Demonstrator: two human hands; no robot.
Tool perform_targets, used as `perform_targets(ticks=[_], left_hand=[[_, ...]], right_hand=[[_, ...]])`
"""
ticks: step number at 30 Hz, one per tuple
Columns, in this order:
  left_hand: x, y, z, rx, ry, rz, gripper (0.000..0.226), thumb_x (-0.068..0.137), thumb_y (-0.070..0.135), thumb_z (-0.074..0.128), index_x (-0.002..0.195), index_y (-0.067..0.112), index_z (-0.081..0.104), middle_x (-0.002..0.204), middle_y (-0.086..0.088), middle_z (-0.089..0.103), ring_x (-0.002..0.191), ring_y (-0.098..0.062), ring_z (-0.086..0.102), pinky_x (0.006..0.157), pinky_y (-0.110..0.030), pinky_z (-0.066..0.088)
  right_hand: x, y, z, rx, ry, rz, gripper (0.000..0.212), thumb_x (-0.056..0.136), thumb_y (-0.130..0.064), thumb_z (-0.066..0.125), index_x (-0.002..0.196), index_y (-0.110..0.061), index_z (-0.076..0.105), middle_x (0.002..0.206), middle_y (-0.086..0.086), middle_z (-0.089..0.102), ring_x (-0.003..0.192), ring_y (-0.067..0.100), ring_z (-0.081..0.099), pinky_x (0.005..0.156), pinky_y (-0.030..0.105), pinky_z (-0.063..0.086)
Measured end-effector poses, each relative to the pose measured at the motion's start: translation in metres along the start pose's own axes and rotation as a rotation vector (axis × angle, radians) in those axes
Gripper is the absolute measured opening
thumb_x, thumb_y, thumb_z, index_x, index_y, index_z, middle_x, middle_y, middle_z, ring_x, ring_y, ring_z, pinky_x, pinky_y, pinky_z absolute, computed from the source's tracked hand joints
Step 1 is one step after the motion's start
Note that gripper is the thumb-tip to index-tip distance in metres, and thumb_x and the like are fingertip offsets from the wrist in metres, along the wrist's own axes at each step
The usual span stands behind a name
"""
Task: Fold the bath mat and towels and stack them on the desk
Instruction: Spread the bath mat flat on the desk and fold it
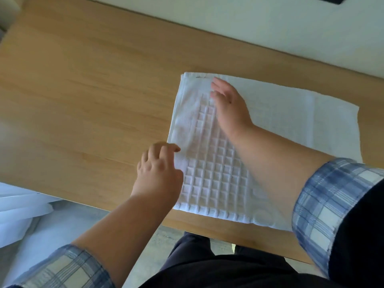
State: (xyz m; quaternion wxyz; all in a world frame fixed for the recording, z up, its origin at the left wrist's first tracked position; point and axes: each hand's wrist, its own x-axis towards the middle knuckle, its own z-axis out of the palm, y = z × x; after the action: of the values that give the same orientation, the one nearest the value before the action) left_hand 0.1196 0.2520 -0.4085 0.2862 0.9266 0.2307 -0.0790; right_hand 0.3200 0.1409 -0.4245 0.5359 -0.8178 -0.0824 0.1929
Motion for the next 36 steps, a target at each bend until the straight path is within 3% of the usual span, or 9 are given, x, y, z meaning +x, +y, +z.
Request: perform_targets(ticks=[3, 9, 14, 17, 20, 24, 28, 32, 36], left_hand=[[0.047, 0.038, 0.005, -0.019, -0.018, 0.231, 0.063, 0.084, 0.002, 0.044, 0.141, 0.026, 0.037, 0.152, 0.003, 0.028, 0.139, -0.017, 0.022, 0.115, -0.031, 0.014], [0.159, 0.075, 0.029, 0.236, -0.171, 0.256, 0.07, 0.095, 0.02, 0.03, 0.157, 0.023, -0.003, 0.165, 0.0, -0.013, 0.149, -0.016, -0.016, 0.12, -0.037, -0.011], [0.179, 0.058, 0.024, 0.418, -0.077, 0.089, 0.078, 0.087, 0.021, 0.029, 0.156, 0.01, -0.008, 0.164, -0.006, -0.017, 0.149, -0.022, -0.018, 0.121, -0.044, -0.01], [0.145, 0.099, 0.05, 0.295, -0.005, 0.229, 0.079, 0.088, 0.015, 0.031, 0.155, 0.013, -0.011, 0.163, -0.003, -0.018, 0.149, -0.019, -0.02, 0.118, -0.037, -0.013], [0.097, 0.135, 0.092, 0.246, -0.142, 0.393, 0.065, 0.101, 0.038, 0.019, 0.154, 0.022, -0.015, 0.163, -0.001, -0.021, 0.146, -0.014, -0.025, 0.119, -0.037, -0.013], [0.088, 0.13, 0.112, 0.455, -0.159, 0.44, 0.072, 0.093, 0.064, 0.009, 0.155, 0.032, -0.01, 0.161, 0.0, -0.023, 0.147, -0.017, -0.024, 0.12, -0.04, -0.013], [0.088, 0.138, 0.109, 0.508, -0.175, 0.383, 0.072, 0.093, 0.055, 0.018, 0.156, 0.029, -0.007, 0.16, 0.001, -0.027, 0.146, -0.016, -0.026, 0.12, -0.04, -0.014], [0.063, 0.187, 0.129, 0.381, -0.145, 0.399, 0.075, 0.092, 0.027, 0.034, 0.156, 0.028, -0.007, 0.161, 0.005, -0.024, 0.143, -0.009, -0.033, 0.119, -0.038, -0.015], [0.028, 0.225, 0.168, 0.393, -0.192, 0.486, 0.069, 0.094, 0.046, 0.017, 0.154, 0.03, -0.014, 0.159, 0.001, -0.029, 0.142, -0.012, -0.034, 0.118, -0.039, -0.017]], right_hand=[[-0.014, 0.008, -0.024, 0.053, 0.213, 0.05, 0.048, 0.093, -0.025, 0.04, 0.139, -0.026, 0.053, 0.139, -0.009, 0.056, 0.128, 0.003, 0.052, 0.111, 0.026, 0.038], [-0.039, 0.062, -0.04, -0.924, 0.038, -0.024, 0.056, 0.102, -0.036, 0.028, 0.157, -0.026, 0.021, 0.167, 0.003, 0.008, 0.153, 0.021, -0.001, 0.123, 0.046, -0.002], [-0.036, 0.057, -0.049, -0.848, -0.003, -0.047, 0.061, 0.1, -0.036, 0.037, 0.157, -0.023, 0.021, 0.167, 0.002, 0.006, 0.153, 0.017, -0.001, 0.123, 0.039, 0.001], [-0.038, 0.055, -0.07, -0.767, 0.059, -0.099, 0.055, 0.101, -0.024, 0.041, 0.155, -0.018, 0.031, 0.165, 0.006, 0.017, 0.153, 0.02, 0.009, 0.121, 0.039, 0.011], [-0.038, 0.072, -0.108, -0.789, 0.059, -0.018, 0.053, 0.103, -0.027, 0.038, 0.155, -0.02, 0.03, 0.166, 0.005, 0.015, 0.153, 0.021, 0.004, 0.122, 0.04, 0.001], [-0.039, 0.109, -0.178, -0.937, 0.023, 0.054, 0.064, 0.101, -0.05, 0.033, 0.158, -0.026, 0.017, 0.167, 0.003, 0.001, 0.153, 0.02, -0.006, 0.123, 0.044, -0.006], [-0.035, 0.129, -0.235, -1.005, 0.031, 0.155, 0.07, 0.101, -0.058, 0.022, 0.159, -0.024, 0.003, 0.167, 0.004, -0.011, 0.152, 0.02, -0.015, 0.122, 0.046, -0.007], [-0.036, 0.126, -0.232, -0.901, 0.015, -0.063, 0.063, 0.103, -0.048, 0.026, 0.158, -0.02, 0.015, 0.167, 0.008, 0.0, 0.153, 0.023, -0.006, 0.123, 0.049, -0.003], [-0.031, 0.142, -0.26, -0.989, -0.068, -0.037, 0.07, 0.101, -0.058, 0.023, 0.159, -0.023, 0.006, 0.167, 0.007, -0.008, 0.152, 0.023, -0.013, 0.122, 0.049, -0.007]])
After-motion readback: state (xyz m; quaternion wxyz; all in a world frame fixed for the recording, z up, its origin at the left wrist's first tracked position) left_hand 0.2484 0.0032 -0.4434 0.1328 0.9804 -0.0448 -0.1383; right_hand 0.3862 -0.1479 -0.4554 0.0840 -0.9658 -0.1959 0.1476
